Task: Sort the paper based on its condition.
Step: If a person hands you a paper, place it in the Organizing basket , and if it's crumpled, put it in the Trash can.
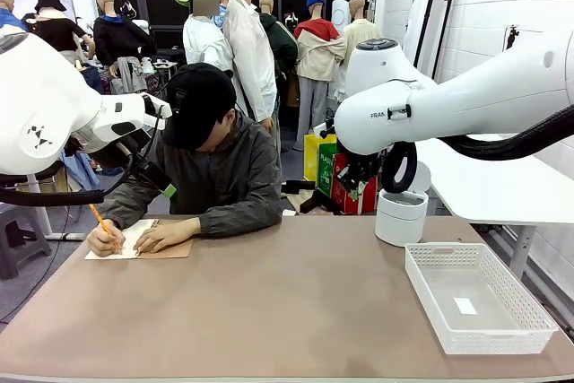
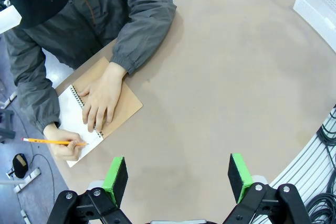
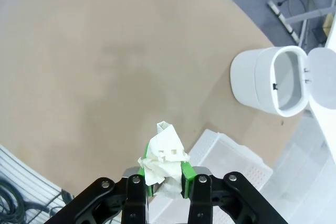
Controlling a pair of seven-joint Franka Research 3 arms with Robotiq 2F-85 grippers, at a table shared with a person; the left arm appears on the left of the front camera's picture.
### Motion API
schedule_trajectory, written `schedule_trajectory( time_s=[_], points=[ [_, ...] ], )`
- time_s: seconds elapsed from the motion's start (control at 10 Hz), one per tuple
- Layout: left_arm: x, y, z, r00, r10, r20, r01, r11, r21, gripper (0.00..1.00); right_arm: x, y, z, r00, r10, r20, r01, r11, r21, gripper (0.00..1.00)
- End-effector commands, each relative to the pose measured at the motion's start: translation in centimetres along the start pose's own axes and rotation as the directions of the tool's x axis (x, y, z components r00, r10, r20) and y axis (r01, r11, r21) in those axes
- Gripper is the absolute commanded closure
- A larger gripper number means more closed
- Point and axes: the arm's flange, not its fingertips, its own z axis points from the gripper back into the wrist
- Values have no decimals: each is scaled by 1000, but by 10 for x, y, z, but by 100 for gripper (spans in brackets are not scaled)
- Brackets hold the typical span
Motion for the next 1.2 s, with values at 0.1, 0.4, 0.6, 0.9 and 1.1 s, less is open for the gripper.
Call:
schedule_trajectory(
  time_s=[0.1,0.4,0.6,0.9,1.1],
  points=[
    [0,1,0,1000,0,-1,0,1000,0,0,8,-12,-7,984,-168,53,173,979,-109,82],
    [0,1,0,1000,0,-1,0,1000,0,0,18,-66,-28,934,-346,93,355,929,-103,82],
    [0,1,0,1000,0,-1,0,1000,0,0,18,-98,-42,883,-454,123,465,880,-92,82],
    [0,1,0,1000,0,-1,0,1000,0,0,18,-145,-70,789,-594,160,609,789,-77,82],
    [0,1,0,1000,0,-1,0,1000,0,0,20,-173,-94,742,-657,133,667,744,-49,82]
  ],
)
